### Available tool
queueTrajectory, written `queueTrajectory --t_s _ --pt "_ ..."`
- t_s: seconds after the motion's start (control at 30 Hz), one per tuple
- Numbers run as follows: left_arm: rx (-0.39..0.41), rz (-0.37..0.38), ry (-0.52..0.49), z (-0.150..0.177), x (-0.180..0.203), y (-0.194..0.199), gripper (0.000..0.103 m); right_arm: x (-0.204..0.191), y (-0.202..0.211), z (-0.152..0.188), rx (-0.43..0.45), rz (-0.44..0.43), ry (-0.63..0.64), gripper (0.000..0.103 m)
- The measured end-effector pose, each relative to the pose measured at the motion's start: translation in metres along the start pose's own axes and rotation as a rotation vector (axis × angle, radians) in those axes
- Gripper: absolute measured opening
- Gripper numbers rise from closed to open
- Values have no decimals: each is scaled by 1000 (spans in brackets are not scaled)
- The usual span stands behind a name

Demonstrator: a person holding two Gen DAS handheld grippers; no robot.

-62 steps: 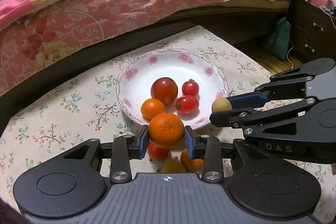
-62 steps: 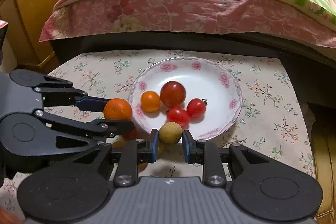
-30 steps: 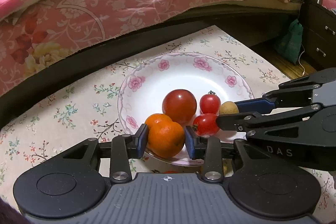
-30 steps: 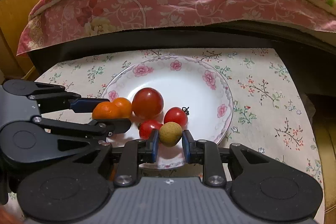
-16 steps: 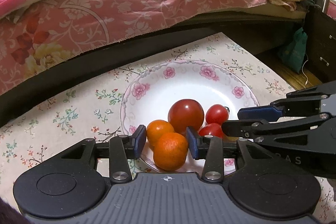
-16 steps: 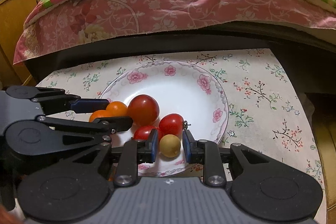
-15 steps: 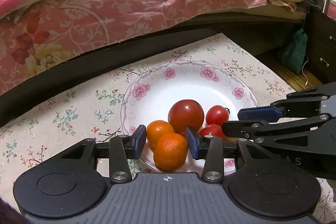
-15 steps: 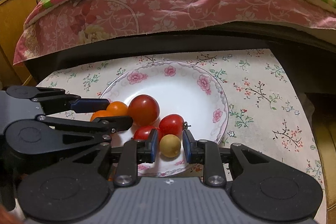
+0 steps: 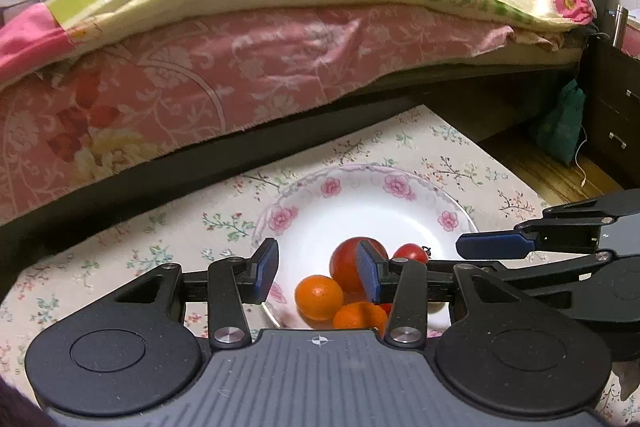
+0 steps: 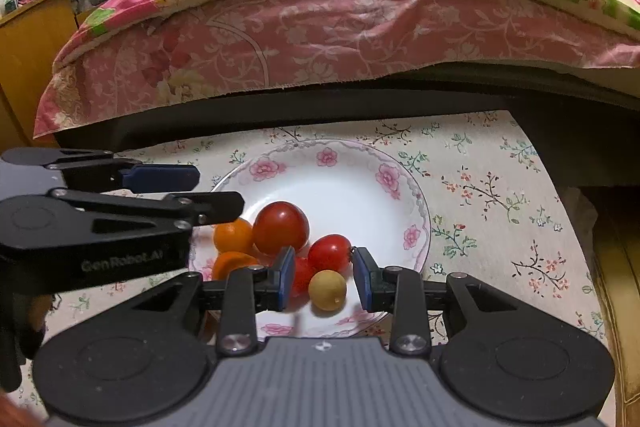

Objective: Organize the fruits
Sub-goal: 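Carry the tangerine and yellow fruit over the plate and open both tools to drop them, then withdraw both open tools from the plate toward the remaining fruits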

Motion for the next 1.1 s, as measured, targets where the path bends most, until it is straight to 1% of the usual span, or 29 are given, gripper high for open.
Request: queueTrajectory --t_s 0.37,0.43,0.57,0.67,0.9,1.1 --pt "-29 -19 -8 12 0 23 54 -13 11 5 -3 -28 31 32" --pt "-36 -23 -10 16 -1 29 56 -16 13 8 -13 -32 38 32" --pt "-61 -30 -2 28 -3 37 57 -21 14 17 -43 -33 52 32" --pt "-83 -34 -2 38 -3 43 57 -26 15 24 -67 -53 51 32" --pt "-119 -15 8 57 2 52 58 -38 23 40 -97 -85 78 32" --pt "-150 -10 -9 70 2 52 58 -45 21 56 -140 -113 90 32"
Point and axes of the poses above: each gripper's, at about its wrist camera, not at the fingertips, and y roughly against the way its jaws point, x to its right, z to its underside, the point moved 5 cm from there along -y, roughly the way its jaws point, and after that the axes turned 1 degree about z, right-handed, at the moved point
